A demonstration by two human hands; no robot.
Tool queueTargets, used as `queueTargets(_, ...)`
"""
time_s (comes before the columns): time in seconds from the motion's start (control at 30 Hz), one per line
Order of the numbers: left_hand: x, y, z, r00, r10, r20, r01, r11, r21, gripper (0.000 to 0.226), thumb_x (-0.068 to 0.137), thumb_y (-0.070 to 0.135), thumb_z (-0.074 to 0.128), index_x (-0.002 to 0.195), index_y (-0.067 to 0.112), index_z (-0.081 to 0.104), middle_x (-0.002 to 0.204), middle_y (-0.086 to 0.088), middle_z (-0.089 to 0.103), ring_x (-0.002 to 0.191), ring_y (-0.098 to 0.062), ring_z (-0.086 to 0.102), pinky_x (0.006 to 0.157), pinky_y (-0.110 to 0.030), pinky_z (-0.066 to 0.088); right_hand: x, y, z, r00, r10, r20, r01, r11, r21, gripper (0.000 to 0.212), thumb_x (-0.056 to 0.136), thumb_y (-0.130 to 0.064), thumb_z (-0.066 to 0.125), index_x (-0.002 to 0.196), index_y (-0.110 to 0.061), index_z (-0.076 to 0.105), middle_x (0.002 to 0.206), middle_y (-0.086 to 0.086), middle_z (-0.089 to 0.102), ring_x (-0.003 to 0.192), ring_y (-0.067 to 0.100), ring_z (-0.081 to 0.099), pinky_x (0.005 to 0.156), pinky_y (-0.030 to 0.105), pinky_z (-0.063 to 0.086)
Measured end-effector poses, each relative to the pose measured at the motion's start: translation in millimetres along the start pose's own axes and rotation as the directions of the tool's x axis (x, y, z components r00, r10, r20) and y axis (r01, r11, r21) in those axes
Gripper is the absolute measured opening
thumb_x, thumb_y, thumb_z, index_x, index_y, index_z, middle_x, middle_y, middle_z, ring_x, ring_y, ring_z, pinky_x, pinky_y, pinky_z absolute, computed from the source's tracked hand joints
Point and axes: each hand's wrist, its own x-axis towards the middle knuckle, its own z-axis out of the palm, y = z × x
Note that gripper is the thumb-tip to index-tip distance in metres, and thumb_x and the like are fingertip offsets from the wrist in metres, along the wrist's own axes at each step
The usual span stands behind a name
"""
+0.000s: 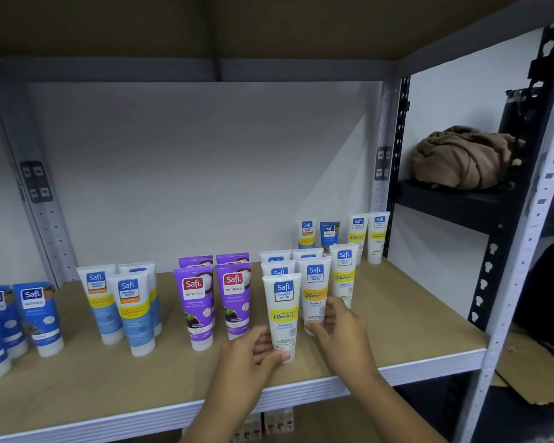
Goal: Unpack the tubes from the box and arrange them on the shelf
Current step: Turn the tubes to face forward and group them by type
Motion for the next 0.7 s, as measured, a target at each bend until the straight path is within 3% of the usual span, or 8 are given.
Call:
queueTargets(0.23, 2.8, -2.7, -1.1, 1.0, -0.009, 0.004, 0.009, 1.0, 0.012, 0.039, 0.076, 0.013, 0.083, 0.111, 0.019, 0.069, 0.1, 0.012, 0.075, 0.092, 0.0, 0.071, 0.082, -0.019, 0.057, -3.9, 0.4, -4.8, 0.999, -0.013, 0.032, 0.012, 1.0, 0.023, 0.047, 0.08, -0.023, 0.08, 0.121, -0.027, 0.059, 0.101, -0.02, 0.067, 0.09, -0.007, 0.064, 0.08, 0.009, 0.052)
queueTargets(0.37, 4.3, -0.7, 1.8, 0.999, -0.011, 0.031, 0.011, 1.0, 0.001, 0.036, 0.076, 0.01, 0.083, 0.105, 0.023, 0.069, 0.096, 0.013, 0.075, 0.089, 0.002, 0.071, 0.081, -0.016, 0.056, -8.7, 11.2, -24.6, 0.992, -0.096, 0.083, 0.107, 0.985, -0.136, 0.046, 0.082, -0.036, 0.075, 0.125, -0.027, 0.06, 0.114, -0.015, 0.068, 0.102, -0.001, 0.062, 0.091, 0.02, 0.052)
queueTargets(0.5, 7.4, 6.5, 19.2, 0.997, 0.017, 0.08, -0.016, 1.0, -0.017, 0.038, 0.075, 0.009, 0.083, 0.107, 0.026, 0.069, 0.097, 0.012, 0.076, 0.089, 0.002, 0.071, 0.08, -0.014, 0.055, -13.2, 32.3, -68.3, 0.937, -0.167, 0.306, 0.277, 0.891, -0.359, 0.058, 0.085, -0.066, 0.055, 0.128, -0.028, 0.063, 0.128, -0.017, 0.063, 0.117, -0.002, 0.056, 0.102, 0.016, 0.042)
queueTargets(0.6, 12.1, 11.8, 41.9, 0.99, 0.036, 0.134, -0.029, 0.998, -0.052, 0.038, 0.076, 0.006, 0.08, 0.109, 0.022, 0.071, 0.102, 0.009, 0.076, 0.093, 0.001, 0.071, 0.083, -0.013, 0.053, -13.0, 48.3, -100.2, 0.874, -0.18, 0.451, 0.38, 0.832, -0.405, 0.064, 0.088, -0.072, 0.043, 0.138, -0.033, 0.055, 0.144, -0.019, 0.049, 0.135, -0.01, 0.036, 0.114, 0.01, 0.022)
queueTargets(0.7, 18.8, 19.6, 70.7, 0.986, 0.062, 0.152, -0.052, 0.996, -0.067, 0.04, 0.077, 0.003, 0.078, 0.113, 0.019, 0.071, 0.104, 0.01, 0.076, 0.095, 0.002, 0.07, 0.085, -0.013, 0.053, -9.7, 65.3, -126.9, 0.851, -0.145, 0.505, 0.4, 0.803, -0.443, 0.064, 0.089, -0.076, 0.037, 0.144, -0.042, 0.041, 0.152, -0.022, 0.035, 0.141, -0.013, 0.022, 0.119, 0.016, 0.018)
